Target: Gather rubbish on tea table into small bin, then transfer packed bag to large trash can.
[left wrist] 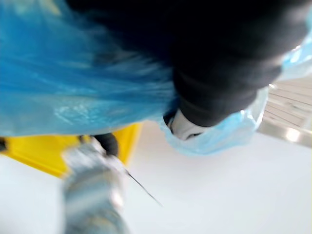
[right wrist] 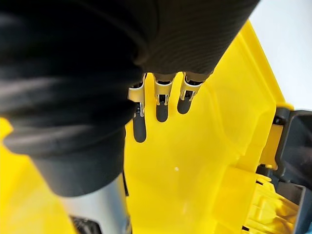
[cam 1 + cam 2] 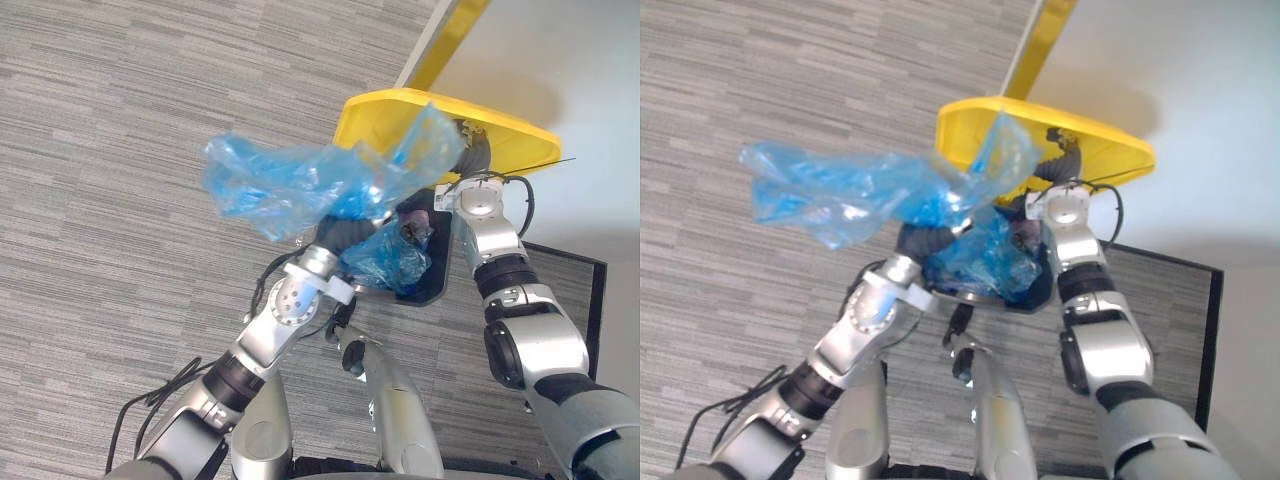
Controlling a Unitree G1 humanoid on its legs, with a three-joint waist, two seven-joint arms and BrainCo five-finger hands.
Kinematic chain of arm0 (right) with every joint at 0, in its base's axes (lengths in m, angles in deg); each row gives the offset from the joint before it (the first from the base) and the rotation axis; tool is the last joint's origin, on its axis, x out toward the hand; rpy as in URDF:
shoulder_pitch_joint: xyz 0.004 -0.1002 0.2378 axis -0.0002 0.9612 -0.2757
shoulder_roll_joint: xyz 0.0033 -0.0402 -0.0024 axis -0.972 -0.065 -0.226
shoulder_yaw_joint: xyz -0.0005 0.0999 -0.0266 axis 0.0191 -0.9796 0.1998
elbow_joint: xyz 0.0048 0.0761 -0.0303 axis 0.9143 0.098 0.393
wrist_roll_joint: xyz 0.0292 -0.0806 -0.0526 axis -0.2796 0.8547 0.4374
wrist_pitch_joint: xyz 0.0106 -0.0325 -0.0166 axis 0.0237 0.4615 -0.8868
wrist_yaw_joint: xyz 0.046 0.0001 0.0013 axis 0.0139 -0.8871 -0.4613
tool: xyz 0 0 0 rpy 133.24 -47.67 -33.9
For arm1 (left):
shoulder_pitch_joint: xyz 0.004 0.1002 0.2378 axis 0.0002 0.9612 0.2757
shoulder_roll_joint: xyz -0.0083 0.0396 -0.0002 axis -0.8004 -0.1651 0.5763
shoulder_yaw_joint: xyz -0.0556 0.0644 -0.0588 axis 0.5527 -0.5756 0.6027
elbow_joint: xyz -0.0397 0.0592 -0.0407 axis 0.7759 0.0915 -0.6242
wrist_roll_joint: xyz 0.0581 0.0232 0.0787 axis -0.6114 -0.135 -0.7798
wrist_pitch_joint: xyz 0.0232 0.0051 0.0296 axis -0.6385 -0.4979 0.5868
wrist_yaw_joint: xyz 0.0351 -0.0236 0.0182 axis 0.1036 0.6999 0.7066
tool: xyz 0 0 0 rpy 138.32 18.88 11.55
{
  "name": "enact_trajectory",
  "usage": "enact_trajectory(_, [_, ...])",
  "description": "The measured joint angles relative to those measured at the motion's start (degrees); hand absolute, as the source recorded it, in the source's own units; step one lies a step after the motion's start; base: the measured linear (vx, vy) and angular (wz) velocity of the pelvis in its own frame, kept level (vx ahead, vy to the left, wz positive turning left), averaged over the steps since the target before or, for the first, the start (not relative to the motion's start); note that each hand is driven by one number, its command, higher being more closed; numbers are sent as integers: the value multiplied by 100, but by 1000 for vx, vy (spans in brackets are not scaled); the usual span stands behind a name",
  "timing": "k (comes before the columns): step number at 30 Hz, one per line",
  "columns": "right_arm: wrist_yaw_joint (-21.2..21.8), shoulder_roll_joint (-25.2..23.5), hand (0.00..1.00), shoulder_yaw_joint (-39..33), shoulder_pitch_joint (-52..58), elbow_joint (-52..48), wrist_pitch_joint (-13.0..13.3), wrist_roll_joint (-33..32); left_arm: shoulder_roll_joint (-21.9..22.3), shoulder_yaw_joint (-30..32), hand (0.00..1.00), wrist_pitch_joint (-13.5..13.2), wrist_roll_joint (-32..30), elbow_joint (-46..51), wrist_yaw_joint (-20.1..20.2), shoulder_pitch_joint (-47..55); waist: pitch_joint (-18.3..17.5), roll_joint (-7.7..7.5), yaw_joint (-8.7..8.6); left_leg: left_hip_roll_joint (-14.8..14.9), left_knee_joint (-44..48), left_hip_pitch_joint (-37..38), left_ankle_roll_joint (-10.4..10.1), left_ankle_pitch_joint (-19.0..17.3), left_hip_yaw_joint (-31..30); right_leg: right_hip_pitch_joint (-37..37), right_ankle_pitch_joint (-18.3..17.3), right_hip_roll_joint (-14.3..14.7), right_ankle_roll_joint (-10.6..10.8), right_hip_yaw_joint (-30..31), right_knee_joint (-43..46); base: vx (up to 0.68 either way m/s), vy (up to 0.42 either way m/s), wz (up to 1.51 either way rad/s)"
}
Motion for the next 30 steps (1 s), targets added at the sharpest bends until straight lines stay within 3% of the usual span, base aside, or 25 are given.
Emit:
enact_trajectory(4, [3, -71, 0, -4, -66, -261, 3, 0, 30, 10, 100, 17, -174, -557, -124, -551, -73, -163, -107, 92, 183, -285, -20, -22, 30, -217, 36, 86, -6, 21, -14, -20, -9, -11])
enact_trajectory(19, [-6, -147, 0, 176, -71, -1375, -40, 1, 58, 544, 100, 683, -708, -3113, -227, -1153, -60, -283, -270, 278, 768, -1123, 26, -199, 157, -895, 179, 193, -30, 71, 57, -31, 14, -7])
enact_trajectory(20, [-6, -207, 0, 188, -83, -1405, -36, 1, 53, 576, 0, 741, -798, -3291, -227, -1210, -54, -294, -286, 300, 816, -1180, 19, -228, 166, -942, 197, 216, -46, 71, 57, -35, 20, -11])
enact_trajectory(30, [-6, -358, 0, 512, -101, -1585, -36, 5, 62, 871, 0, 964, -1618, -3774, -227, -1283, -49, -307, -343, 382, 892, -1353, 16, -259, 208, -1114, 277, 254, -107, 96, 85, -27, 4, -4])
